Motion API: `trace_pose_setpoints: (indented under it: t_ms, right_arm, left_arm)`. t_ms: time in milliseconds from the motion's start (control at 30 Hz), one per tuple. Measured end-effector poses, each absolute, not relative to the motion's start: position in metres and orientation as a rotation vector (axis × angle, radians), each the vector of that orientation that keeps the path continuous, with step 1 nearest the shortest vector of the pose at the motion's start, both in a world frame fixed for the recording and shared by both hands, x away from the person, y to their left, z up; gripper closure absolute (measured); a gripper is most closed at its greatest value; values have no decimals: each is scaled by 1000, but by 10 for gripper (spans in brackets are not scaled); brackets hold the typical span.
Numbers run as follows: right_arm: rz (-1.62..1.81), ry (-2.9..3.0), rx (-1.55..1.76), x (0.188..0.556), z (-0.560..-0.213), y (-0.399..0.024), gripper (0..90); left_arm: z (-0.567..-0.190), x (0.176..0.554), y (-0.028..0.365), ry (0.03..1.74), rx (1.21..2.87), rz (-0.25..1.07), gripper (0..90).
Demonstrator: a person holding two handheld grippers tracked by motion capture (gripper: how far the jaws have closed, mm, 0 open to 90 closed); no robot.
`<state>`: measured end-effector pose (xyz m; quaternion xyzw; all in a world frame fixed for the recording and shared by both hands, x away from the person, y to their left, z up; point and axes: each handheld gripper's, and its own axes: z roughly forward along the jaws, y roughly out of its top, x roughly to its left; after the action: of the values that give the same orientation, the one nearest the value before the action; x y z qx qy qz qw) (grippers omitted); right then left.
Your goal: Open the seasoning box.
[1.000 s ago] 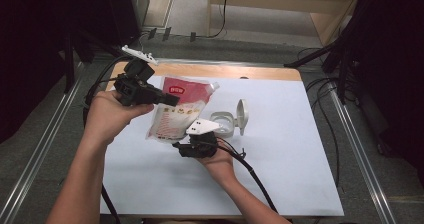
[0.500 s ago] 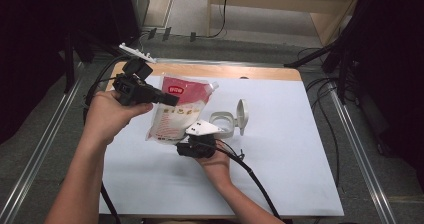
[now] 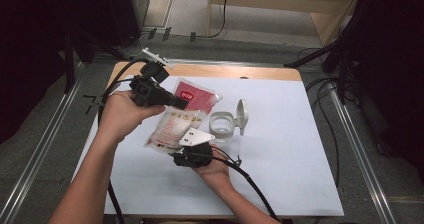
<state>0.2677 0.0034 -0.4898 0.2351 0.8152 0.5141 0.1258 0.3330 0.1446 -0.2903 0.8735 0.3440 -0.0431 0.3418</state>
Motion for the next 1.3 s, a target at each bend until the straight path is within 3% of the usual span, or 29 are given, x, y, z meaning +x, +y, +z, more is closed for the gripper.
trace_pose_setpoints:
  t_ms: [500, 667, 1100, 1200, 1300]
  right_arm:
    - [1564, 2474, 648, 260, -491, -2, 469]
    - [1593, 2463, 681, 258, -494, -4, 514]
    - [1636, 2459, 735, 260, -496, -7, 521]
    - [1637, 2463, 722, 259, -497, -7, 521]
    - [1625, 2474, 704, 256, -499, -6, 519]
  left_arm:
    - [-298, 335, 127, 897, 2277, -112, 900]
    - [-301, 334, 126, 885, 2277, -110, 893]
    - [-314, 328, 125, 846, 2324, -85, 776]
    - [-317, 328, 129, 865, 2306, -113, 792]
    - [-319, 327, 129, 915, 2310, -131, 876]
